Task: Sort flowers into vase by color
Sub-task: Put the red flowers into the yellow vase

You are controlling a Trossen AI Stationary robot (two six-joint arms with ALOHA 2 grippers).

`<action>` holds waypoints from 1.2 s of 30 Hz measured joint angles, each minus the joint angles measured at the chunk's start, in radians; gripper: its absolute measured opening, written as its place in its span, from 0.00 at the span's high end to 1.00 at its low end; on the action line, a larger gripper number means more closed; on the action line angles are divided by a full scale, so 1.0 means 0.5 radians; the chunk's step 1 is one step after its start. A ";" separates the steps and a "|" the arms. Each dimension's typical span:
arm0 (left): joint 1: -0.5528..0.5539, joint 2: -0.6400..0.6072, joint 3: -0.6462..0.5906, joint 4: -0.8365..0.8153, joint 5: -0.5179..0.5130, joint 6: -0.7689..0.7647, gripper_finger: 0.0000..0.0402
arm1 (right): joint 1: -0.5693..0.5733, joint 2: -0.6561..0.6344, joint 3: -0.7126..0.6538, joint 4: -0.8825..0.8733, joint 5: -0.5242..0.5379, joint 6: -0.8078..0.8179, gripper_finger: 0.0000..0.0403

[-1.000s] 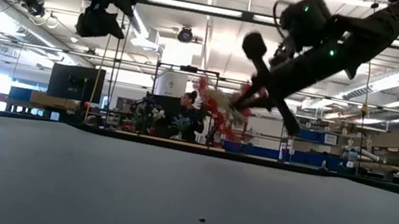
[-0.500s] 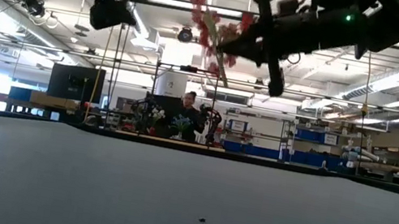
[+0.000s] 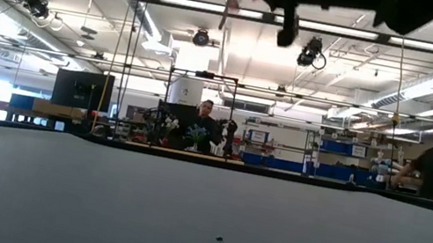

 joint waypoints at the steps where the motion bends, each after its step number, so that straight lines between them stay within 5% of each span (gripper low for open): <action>1: -0.005 0.001 0.000 0.029 0.022 0.009 0.41 | 0.000 0.000 0.050 -0.038 -0.015 -0.046 0.98; 11: -0.006 -0.009 -0.001 0.283 0.114 0.012 0.41 | -0.010 -0.001 0.371 -0.364 -0.099 -0.359 0.98; 24: -0.046 0.037 0.001 0.793 0.115 -0.193 0.40 | 0.002 -0.001 0.393 -0.403 -0.153 -0.437 0.98; 36: -0.167 0.312 -0.002 1.205 0.121 -0.346 0.09 | -0.056 -0.001 0.550 -0.720 -0.168 -0.516 0.98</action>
